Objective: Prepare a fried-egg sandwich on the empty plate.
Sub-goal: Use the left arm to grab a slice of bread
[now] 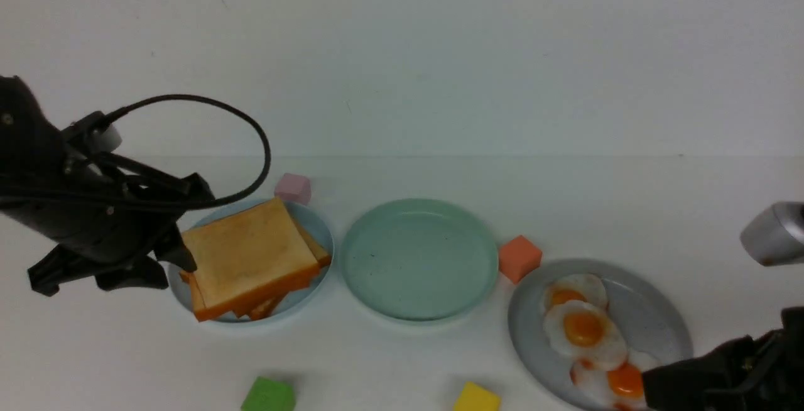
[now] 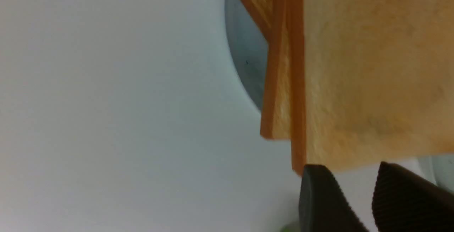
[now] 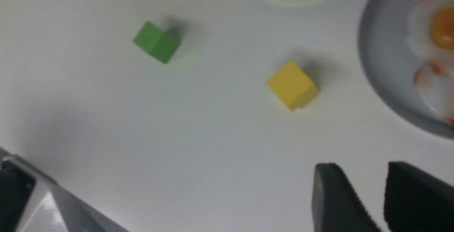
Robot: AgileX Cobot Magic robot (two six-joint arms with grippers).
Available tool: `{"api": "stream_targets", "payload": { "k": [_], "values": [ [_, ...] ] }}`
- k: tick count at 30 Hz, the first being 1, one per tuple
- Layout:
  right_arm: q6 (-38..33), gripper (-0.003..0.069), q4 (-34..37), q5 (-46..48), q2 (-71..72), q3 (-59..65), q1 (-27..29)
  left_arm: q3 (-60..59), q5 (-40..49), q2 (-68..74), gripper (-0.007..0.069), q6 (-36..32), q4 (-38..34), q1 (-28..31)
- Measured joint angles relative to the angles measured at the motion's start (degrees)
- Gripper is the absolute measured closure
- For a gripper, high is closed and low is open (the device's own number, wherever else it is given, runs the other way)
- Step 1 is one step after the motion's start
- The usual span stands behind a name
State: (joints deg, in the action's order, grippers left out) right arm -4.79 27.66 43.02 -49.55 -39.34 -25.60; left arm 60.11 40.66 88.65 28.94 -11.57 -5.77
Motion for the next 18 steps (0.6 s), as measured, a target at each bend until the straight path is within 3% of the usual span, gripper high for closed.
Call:
{"api": "stream_targets", "payload": {
  "k": [7, 18],
  "values": [
    [-2.45, 0.0418, 2.01, 0.55, -0.41, -0.48, 0.0, 4.26, -0.94, 7.92, 0.0386, 0.0, -1.26, 0.0],
    [-2.59, 0.0418, 2.2, 1.66, -0.41, -0.54, 0.0, 4.98, -0.76, 8.92, 0.0386, 0.0, 0.12, 0.0]
  ]
}}
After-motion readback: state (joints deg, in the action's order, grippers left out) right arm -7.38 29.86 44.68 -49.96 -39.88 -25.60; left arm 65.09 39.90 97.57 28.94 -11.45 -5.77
